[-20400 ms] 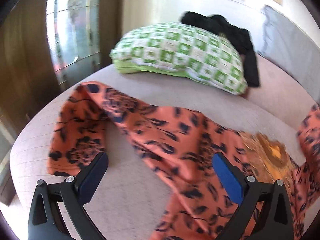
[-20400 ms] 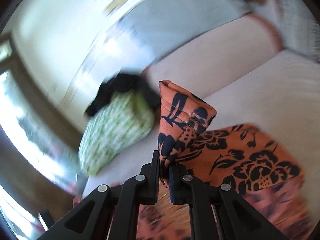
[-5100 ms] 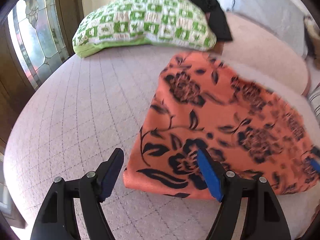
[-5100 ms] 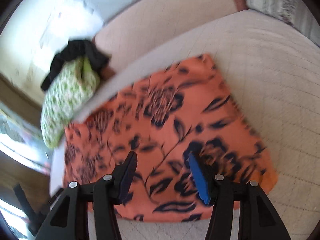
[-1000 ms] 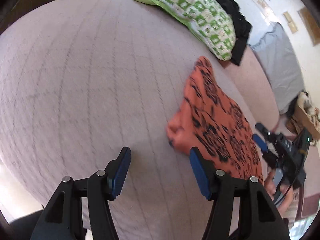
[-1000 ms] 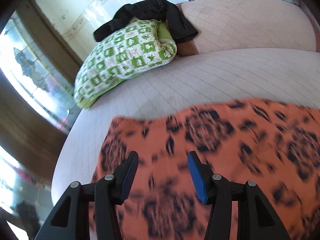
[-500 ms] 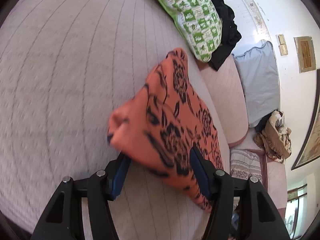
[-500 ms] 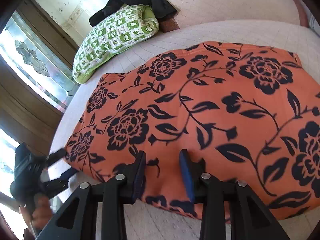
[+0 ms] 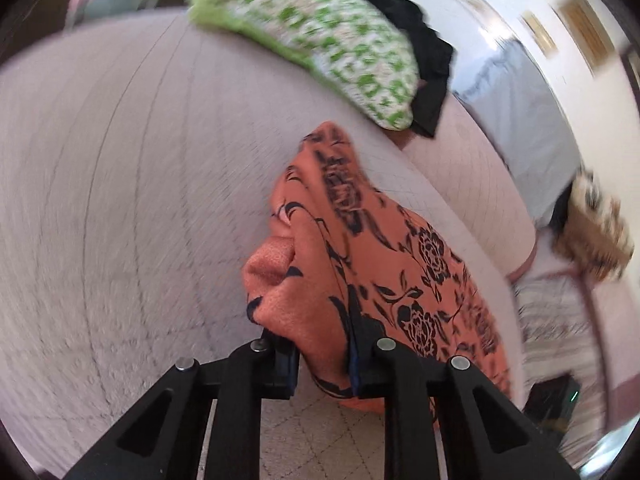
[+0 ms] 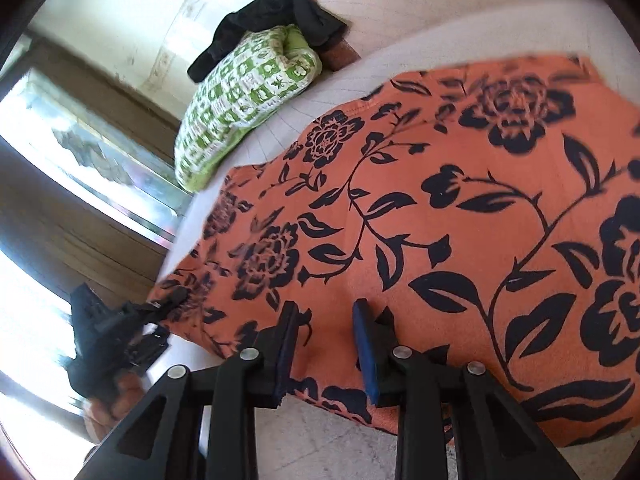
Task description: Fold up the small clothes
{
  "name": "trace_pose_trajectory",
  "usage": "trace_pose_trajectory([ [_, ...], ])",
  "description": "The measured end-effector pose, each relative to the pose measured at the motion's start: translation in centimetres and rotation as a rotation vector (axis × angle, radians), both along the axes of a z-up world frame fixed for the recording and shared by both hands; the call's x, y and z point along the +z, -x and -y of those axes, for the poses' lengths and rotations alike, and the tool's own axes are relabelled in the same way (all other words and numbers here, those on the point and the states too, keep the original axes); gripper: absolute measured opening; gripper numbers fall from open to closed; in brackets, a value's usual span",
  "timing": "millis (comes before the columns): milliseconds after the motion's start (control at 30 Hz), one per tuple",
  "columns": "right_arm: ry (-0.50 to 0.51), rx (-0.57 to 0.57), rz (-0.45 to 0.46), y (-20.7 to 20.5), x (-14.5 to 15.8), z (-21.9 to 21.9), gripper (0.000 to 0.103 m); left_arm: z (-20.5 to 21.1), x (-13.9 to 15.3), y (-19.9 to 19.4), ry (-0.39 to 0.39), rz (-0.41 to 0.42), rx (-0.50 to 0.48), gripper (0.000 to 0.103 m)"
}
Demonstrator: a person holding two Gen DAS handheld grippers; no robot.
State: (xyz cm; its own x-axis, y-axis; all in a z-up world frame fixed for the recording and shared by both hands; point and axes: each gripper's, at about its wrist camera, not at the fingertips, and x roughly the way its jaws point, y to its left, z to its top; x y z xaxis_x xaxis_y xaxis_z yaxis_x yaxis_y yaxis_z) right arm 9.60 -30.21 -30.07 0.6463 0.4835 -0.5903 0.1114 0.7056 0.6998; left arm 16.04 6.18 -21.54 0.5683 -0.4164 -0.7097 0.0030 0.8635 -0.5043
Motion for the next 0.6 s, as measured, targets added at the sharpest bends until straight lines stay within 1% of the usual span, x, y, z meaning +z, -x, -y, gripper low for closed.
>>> trace_pose_trajectory([
  [33,-0.067,-0.003,-0.005,-0.1,-0.2,0.6,0.033,0.6,0.7,0.2,-0.038,0.019,-0.017,0.019],
  [100,-0.168,-0.012,-0.007,0.0,-0.6,1.8,0.033,1.7,1.8,0.6,-0.092,0.055,-0.049,0.019],
  [133,-0.236,-0.017,-0.006,0.0,-0.9,2.4,0.033,2.5,2.4,0.9,-0.117,0.073,-0.069,0.019],
  [167,-0.272,-0.021,-0.007,0.0,-1.0,2.8,0.034,3.1,2.9,1.2,-0.136,0.088,-0.087,0.019],
  [200,-0.307,-0.024,-0.006,0.0,-1.1,3.1,0.038,3.9,3.4,1.4,-0.160,0.103,-0.110,0.019],
  [233,-0.337,-0.025,-0.002,0.0,-1.1,3.4,0.049,5.0,3.9,1.6,-0.192,0.119,-0.140,0.019],
  [300,-0.411,-0.027,0.034,0.0,-0.8,4.0,0.064,7.5,4.7,2.4,-0.260,0.156,-0.207,0.019],
  [333,-0.438,-0.027,0.050,-0.1,-0.5,4.2,0.067,8.8,5.1,2.7,-0.286,0.174,-0.240,0.019],
  [433,-0.466,-0.045,0.078,-0.4,-0.1,5.1,0.069,12.7,5.5,3.8,-0.349,0.212,-0.331,0.019],
  [467,-0.477,-0.049,0.081,-0.6,-0.1,5.4,0.069,14.1,5.4,4.2,-0.381,0.222,-0.364,0.019],
  [567,-0.537,-0.067,0.088,-1.1,-0.5,6.4,0.069,18.1,4.0,5.2,-0.487,0.240,-0.455,0.020],
  [600,-0.545,-0.071,0.089,-1.3,-0.6,6.7,0.069,19.6,3.0,5.4,-0.541,0.229,-0.494,0.024],
])
